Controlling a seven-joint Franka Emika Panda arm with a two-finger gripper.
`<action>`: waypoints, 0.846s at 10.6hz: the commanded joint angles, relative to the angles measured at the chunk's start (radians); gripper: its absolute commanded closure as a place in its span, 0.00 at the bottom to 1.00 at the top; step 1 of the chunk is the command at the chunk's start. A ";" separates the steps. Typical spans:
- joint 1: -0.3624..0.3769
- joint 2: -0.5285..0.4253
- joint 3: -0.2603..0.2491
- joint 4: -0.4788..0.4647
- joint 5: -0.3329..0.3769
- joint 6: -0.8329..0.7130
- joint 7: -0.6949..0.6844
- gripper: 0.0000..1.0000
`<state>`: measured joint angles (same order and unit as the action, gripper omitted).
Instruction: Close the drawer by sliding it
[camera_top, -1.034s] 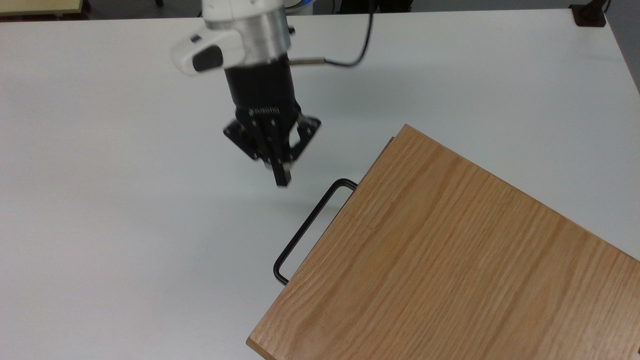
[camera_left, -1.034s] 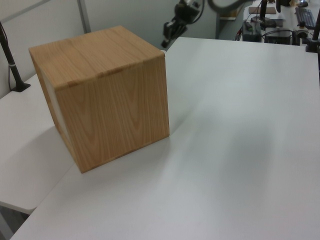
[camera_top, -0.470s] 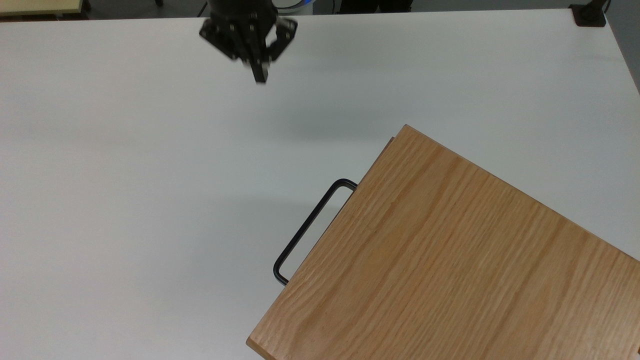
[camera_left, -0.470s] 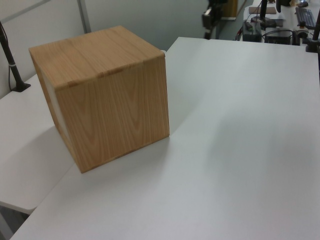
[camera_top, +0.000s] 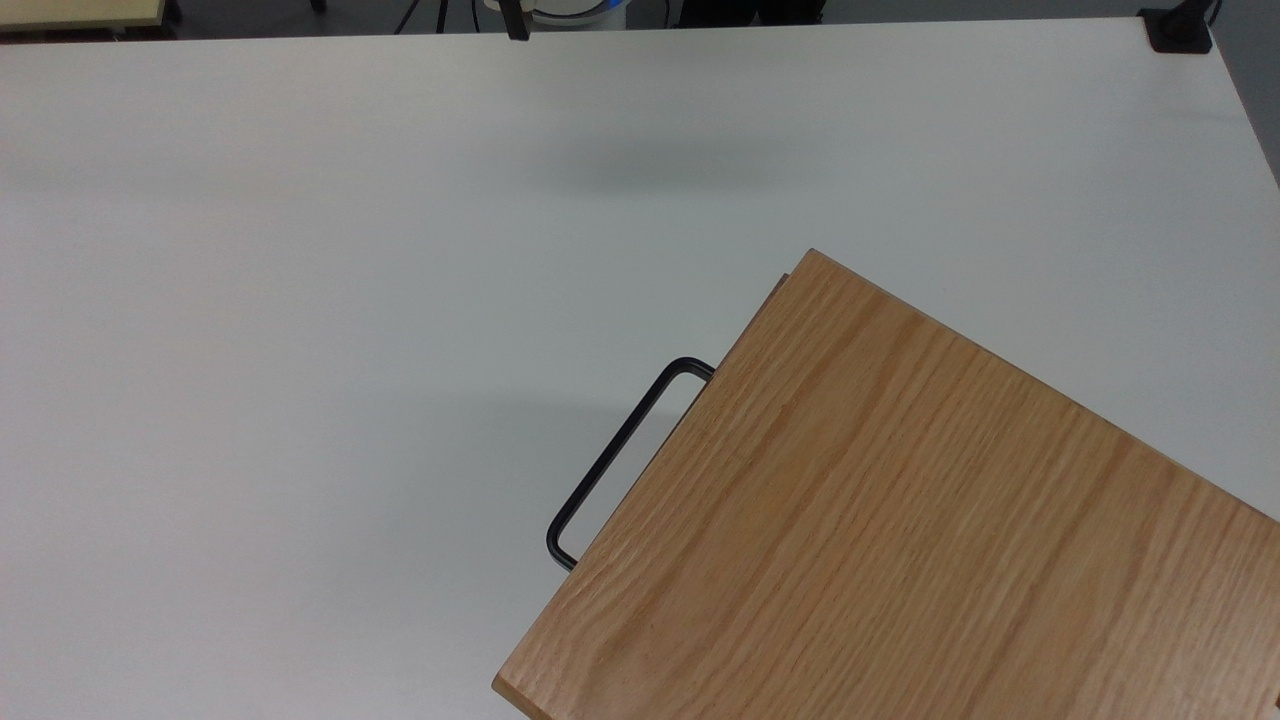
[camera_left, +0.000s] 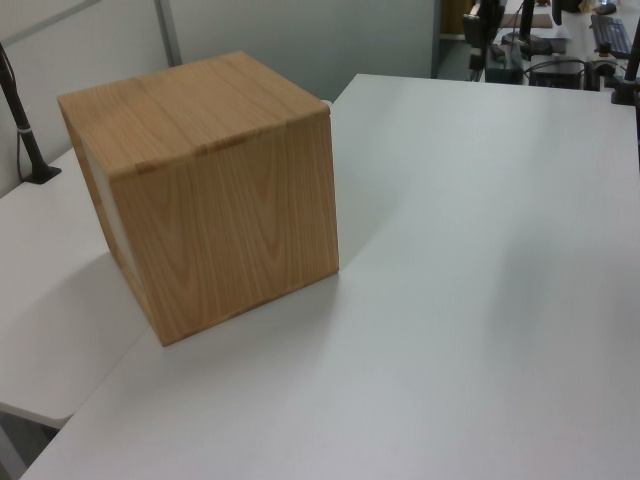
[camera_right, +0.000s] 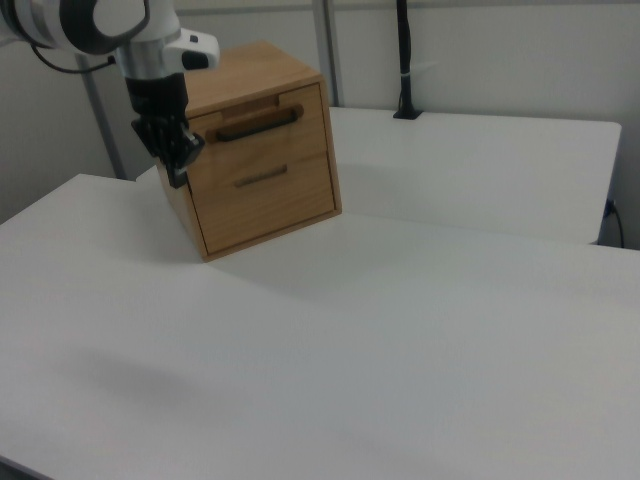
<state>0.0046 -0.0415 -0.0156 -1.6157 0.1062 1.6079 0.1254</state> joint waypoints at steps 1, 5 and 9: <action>-0.020 -0.037 0.008 -0.104 -0.032 0.119 -0.038 1.00; -0.044 -0.026 0.019 -0.093 -0.095 0.152 -0.225 0.93; -0.054 -0.029 0.008 -0.056 -0.123 0.068 -0.225 0.00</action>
<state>-0.0375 -0.0474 -0.0095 -1.6836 0.0044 1.7405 -0.0787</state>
